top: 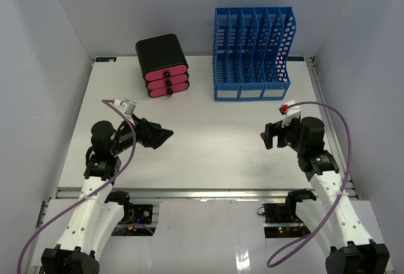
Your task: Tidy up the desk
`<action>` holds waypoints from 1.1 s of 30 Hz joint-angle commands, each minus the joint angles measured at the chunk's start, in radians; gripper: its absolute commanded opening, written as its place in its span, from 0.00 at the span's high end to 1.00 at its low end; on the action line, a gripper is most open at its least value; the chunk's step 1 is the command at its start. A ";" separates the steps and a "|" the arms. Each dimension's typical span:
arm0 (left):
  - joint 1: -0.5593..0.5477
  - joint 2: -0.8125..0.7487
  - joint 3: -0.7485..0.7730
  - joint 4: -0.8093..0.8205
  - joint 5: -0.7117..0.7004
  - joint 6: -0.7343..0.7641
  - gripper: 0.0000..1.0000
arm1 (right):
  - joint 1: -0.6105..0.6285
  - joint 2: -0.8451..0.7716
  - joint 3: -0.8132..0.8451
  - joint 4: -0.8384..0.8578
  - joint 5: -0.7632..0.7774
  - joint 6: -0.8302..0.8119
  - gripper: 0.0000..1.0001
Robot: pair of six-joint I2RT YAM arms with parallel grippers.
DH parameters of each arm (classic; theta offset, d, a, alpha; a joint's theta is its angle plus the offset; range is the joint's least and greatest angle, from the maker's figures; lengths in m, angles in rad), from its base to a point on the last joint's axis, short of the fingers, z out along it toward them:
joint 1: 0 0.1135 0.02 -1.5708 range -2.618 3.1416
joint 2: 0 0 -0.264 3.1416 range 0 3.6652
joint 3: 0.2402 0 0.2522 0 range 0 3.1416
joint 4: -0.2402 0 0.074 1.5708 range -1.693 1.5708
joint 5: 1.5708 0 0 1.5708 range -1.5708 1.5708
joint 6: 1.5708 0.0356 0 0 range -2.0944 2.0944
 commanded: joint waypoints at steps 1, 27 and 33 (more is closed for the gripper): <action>0.001 -0.007 0.005 0.021 0.027 0.036 0.02 | -0.020 -0.077 -0.040 0.085 0.037 0.041 0.10; 0.001 -0.016 0.001 -0.017 0.017 0.041 0.02 | -0.050 -0.100 -0.039 0.073 -0.007 0.062 0.10; 0.001 -0.016 0.001 -0.020 0.015 0.041 0.02 | -0.050 -0.099 -0.041 0.072 -0.008 0.060 0.10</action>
